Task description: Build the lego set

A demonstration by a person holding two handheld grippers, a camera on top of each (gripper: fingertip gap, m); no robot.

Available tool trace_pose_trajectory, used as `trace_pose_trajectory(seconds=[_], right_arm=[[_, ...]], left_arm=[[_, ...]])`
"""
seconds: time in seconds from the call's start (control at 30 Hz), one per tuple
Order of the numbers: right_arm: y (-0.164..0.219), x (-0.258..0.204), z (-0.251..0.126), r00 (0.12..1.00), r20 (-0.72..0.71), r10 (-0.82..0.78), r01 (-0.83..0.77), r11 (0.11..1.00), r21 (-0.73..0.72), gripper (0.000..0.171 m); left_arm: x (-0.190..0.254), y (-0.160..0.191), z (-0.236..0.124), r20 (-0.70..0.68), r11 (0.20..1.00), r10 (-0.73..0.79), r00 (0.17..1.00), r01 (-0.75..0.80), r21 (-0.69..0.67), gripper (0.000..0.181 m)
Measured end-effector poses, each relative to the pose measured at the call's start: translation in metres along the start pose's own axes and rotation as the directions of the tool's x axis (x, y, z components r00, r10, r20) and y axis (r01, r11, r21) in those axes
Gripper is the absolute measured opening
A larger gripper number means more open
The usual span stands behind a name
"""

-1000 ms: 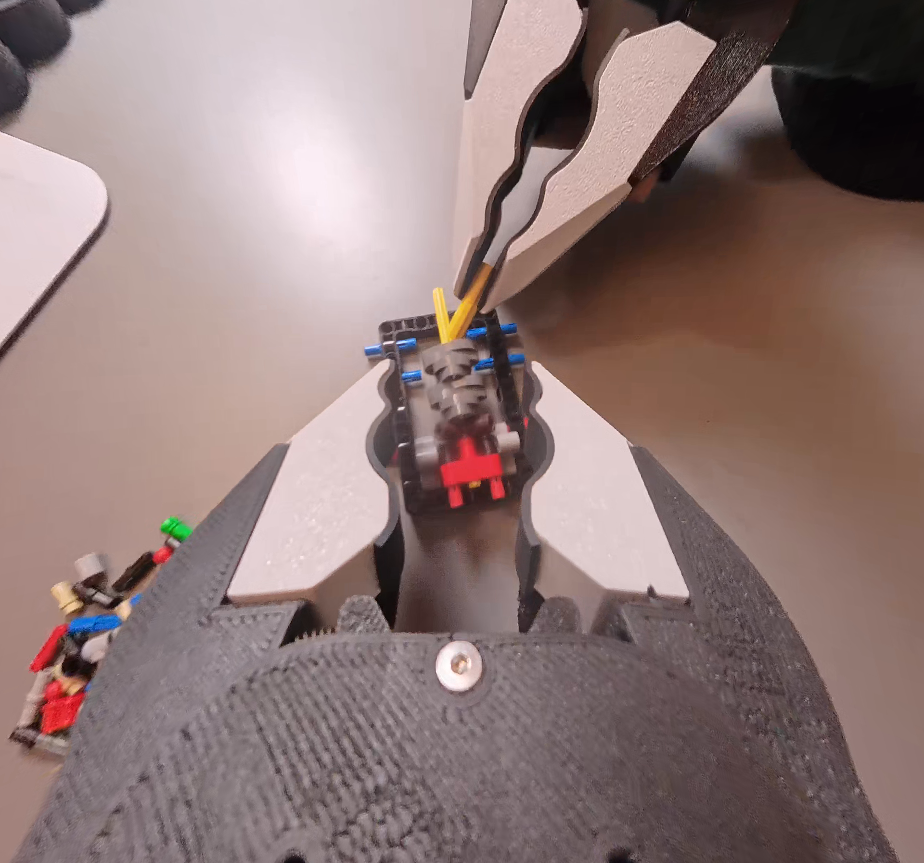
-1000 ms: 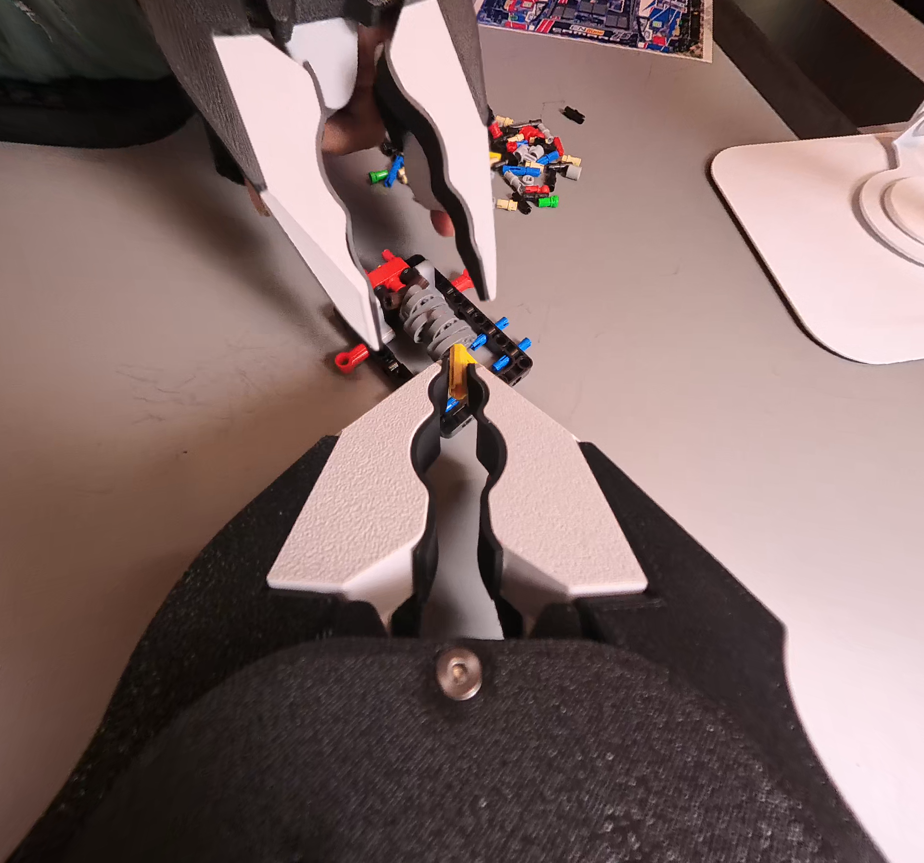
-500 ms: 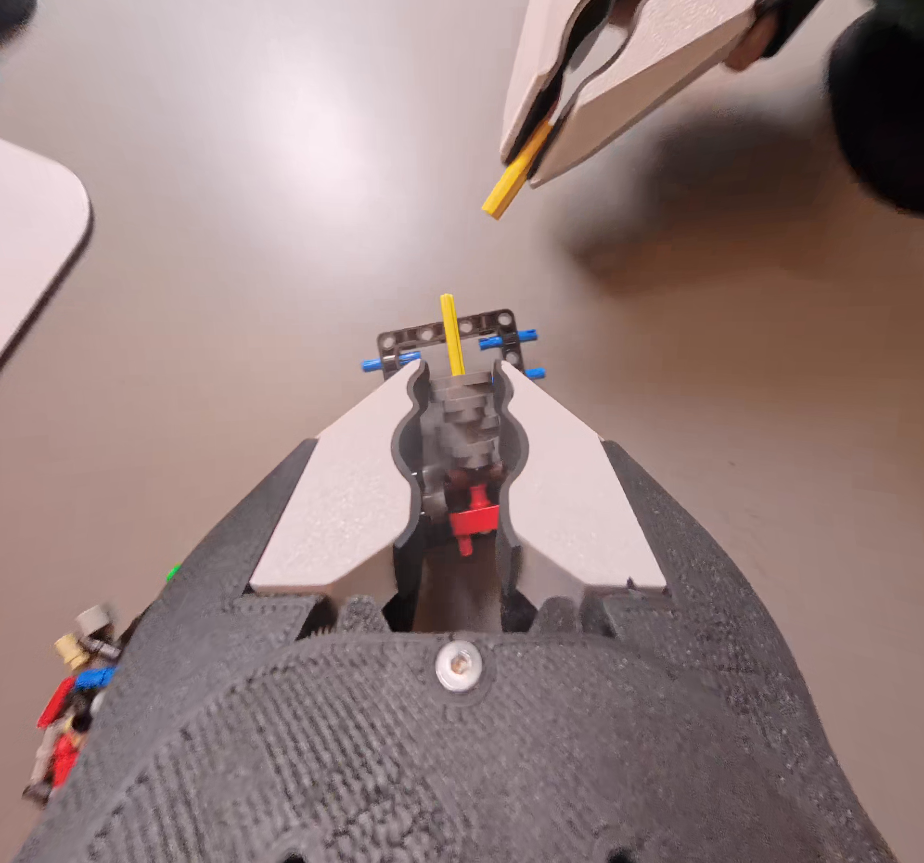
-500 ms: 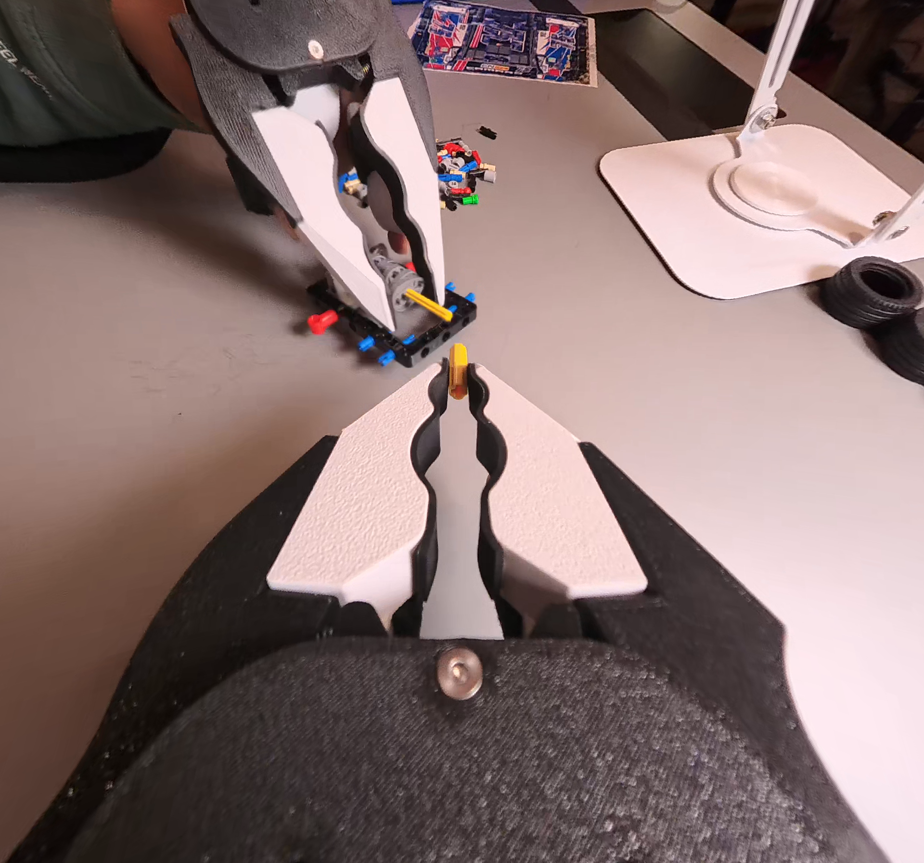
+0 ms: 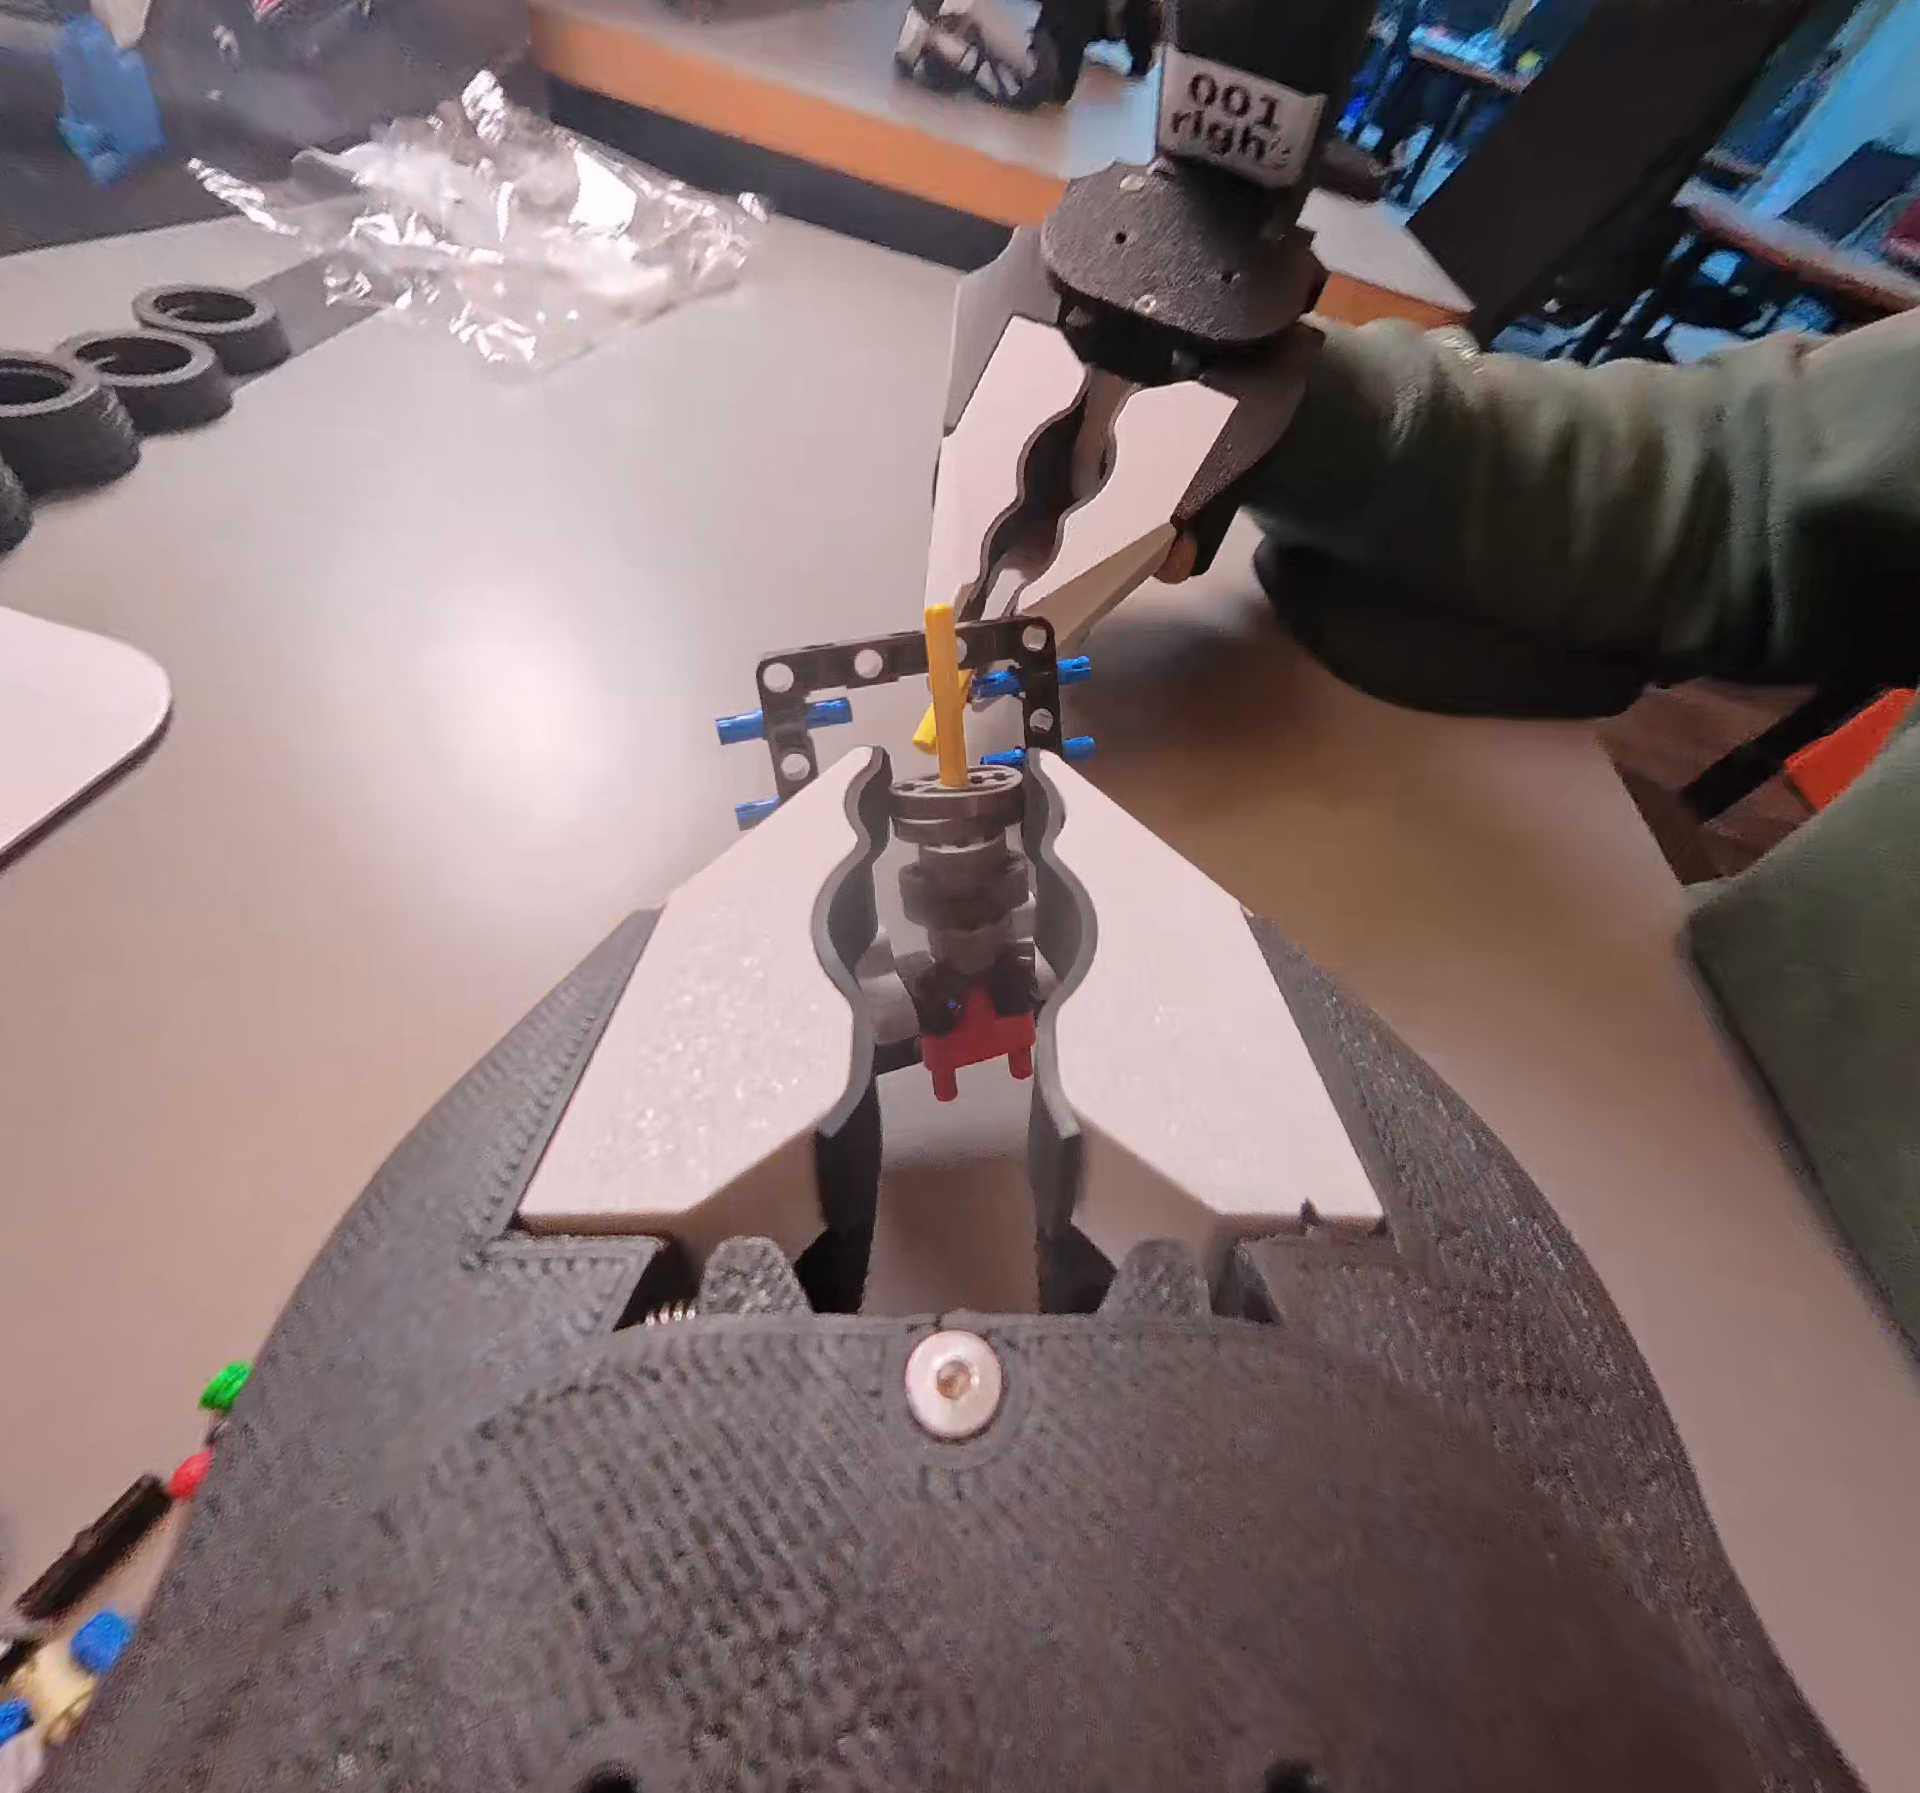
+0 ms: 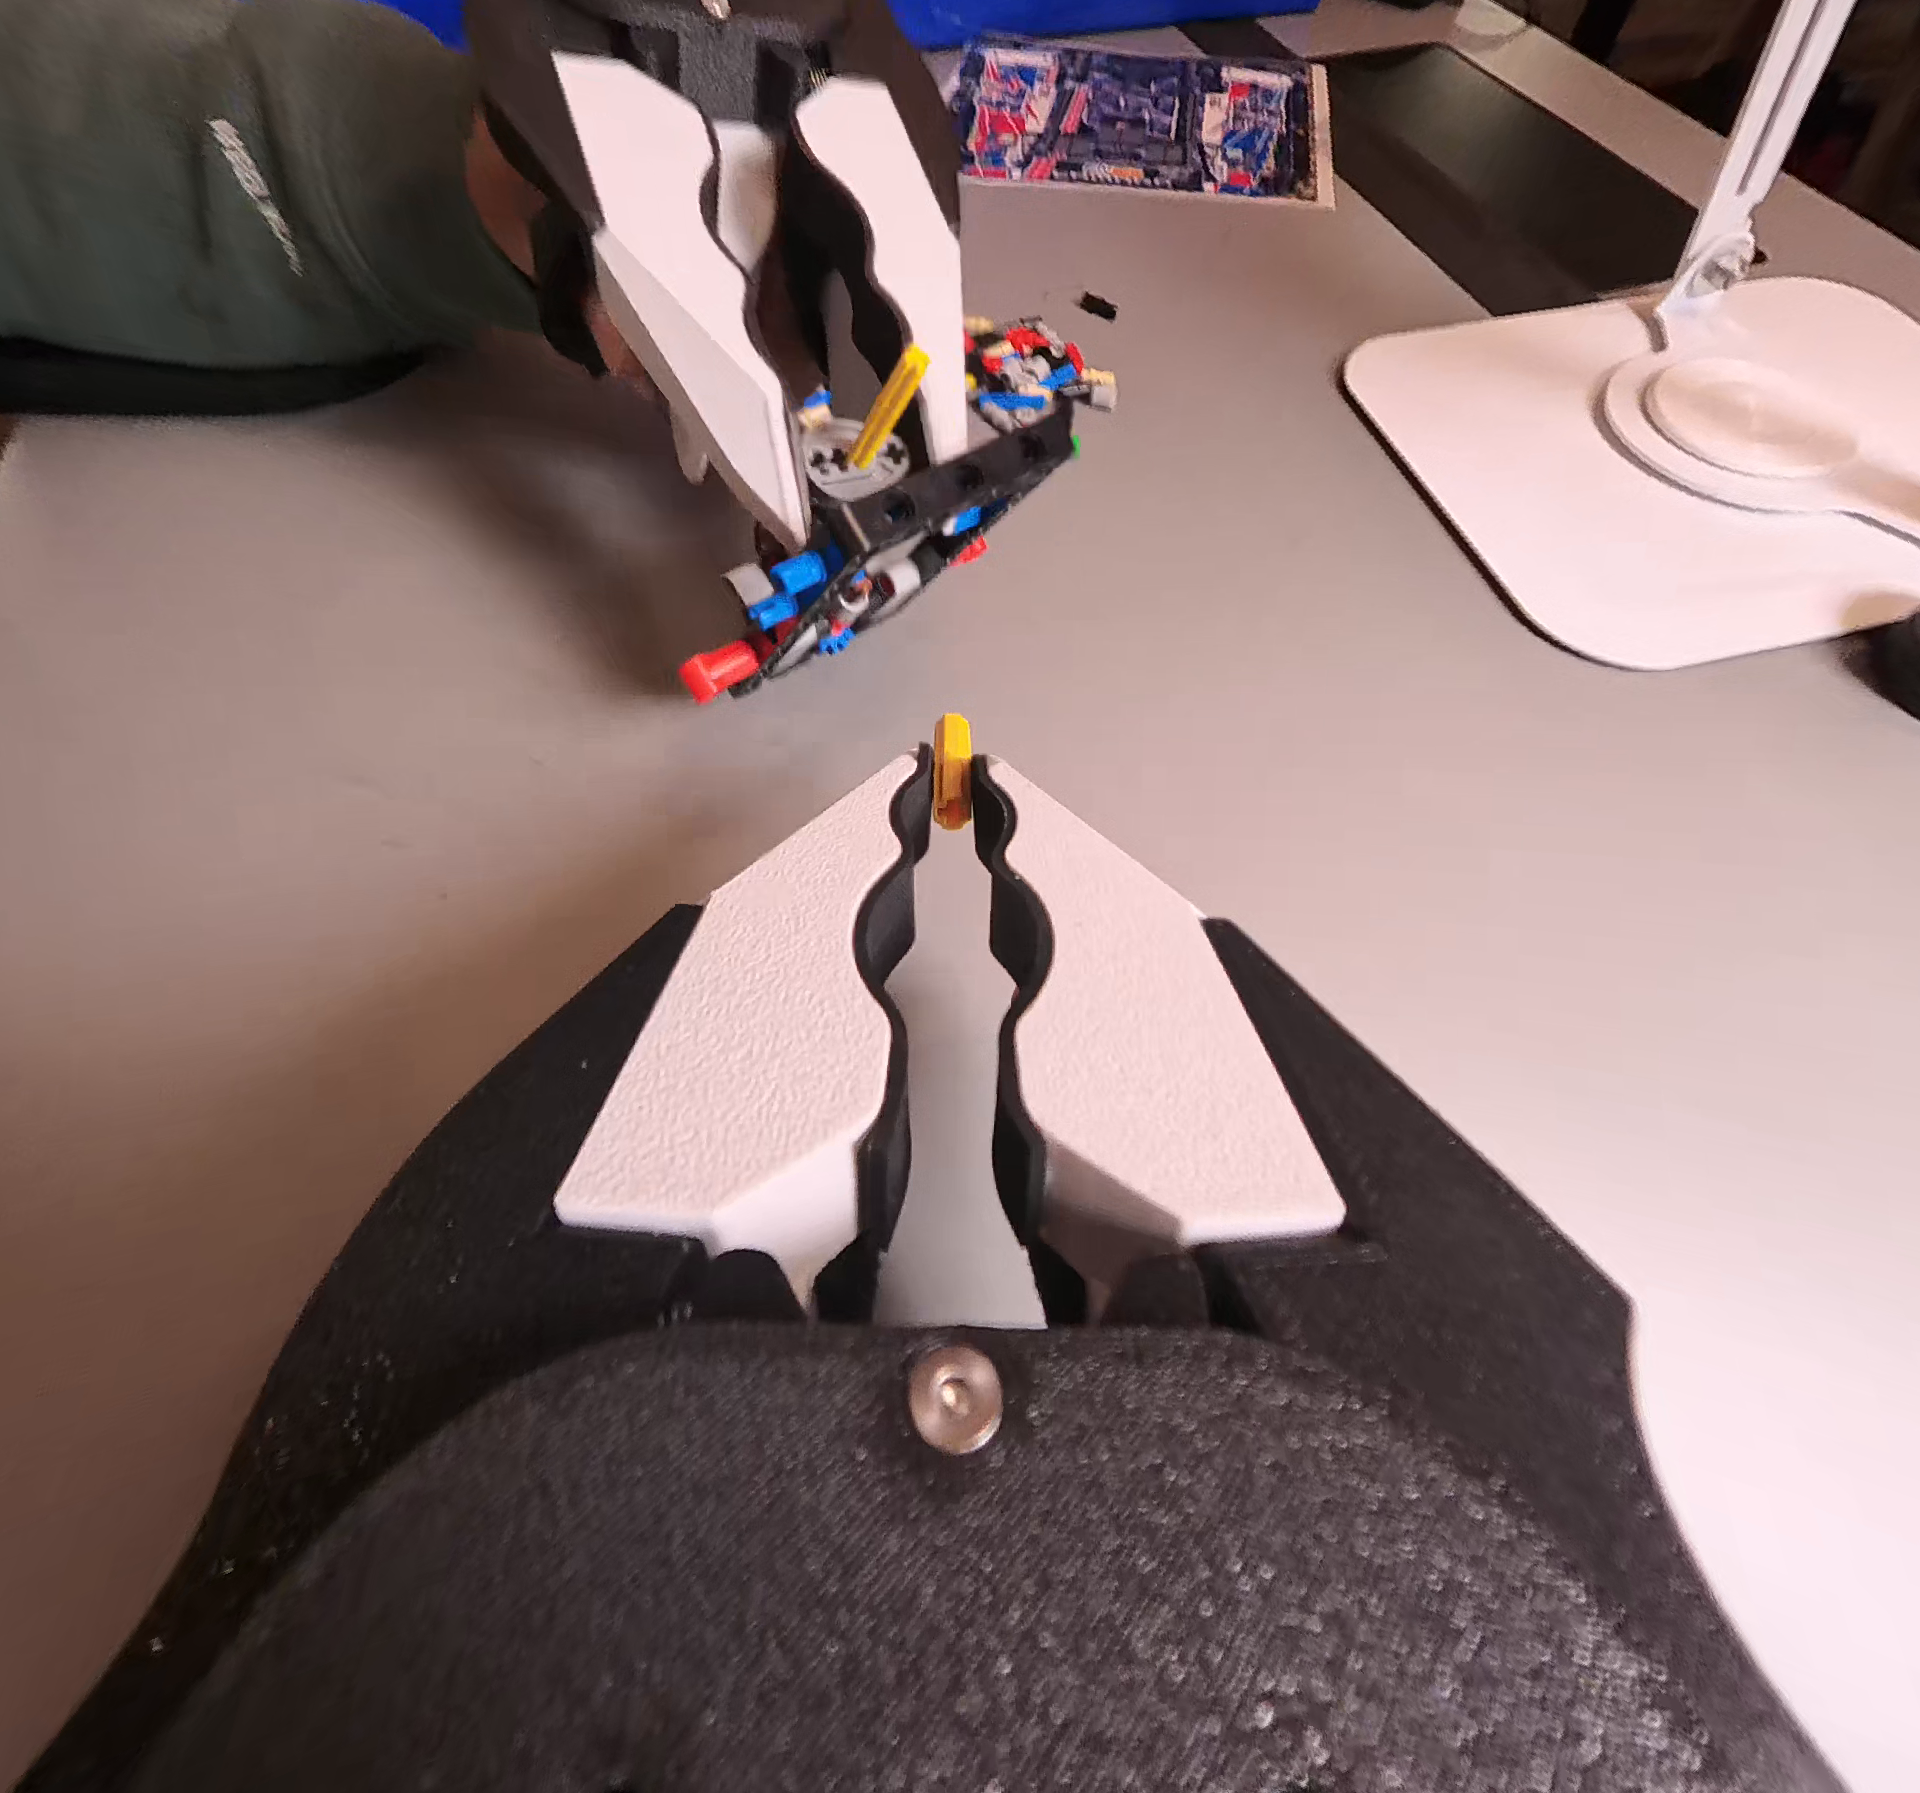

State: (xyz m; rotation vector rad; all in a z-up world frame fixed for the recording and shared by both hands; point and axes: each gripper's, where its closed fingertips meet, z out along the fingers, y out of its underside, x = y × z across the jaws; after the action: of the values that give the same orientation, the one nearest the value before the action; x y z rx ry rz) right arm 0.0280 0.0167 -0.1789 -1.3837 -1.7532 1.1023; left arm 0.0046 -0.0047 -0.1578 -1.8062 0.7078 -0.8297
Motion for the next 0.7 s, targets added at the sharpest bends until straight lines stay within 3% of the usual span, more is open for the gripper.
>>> trace_pose_trajectory(seconds=[0.2,0.7], right_arm=[[-0.025,-0.018,0.000,0.998,0.070,0.004,-0.013,0.993,0.119,0.005],[-0.027,-0.042,0.016,0.988,0.152,0.004,-0.022,0.993,0.118,0.005]], left_arm=[[0.012,0.006,0.003,-0.044,0.997,0.081,0.996,-0.081,0.020,0.024],[0.013,0.016,-0.020,-0.011,0.991,0.127,0.992,-0.127,-0.030,0.030]])
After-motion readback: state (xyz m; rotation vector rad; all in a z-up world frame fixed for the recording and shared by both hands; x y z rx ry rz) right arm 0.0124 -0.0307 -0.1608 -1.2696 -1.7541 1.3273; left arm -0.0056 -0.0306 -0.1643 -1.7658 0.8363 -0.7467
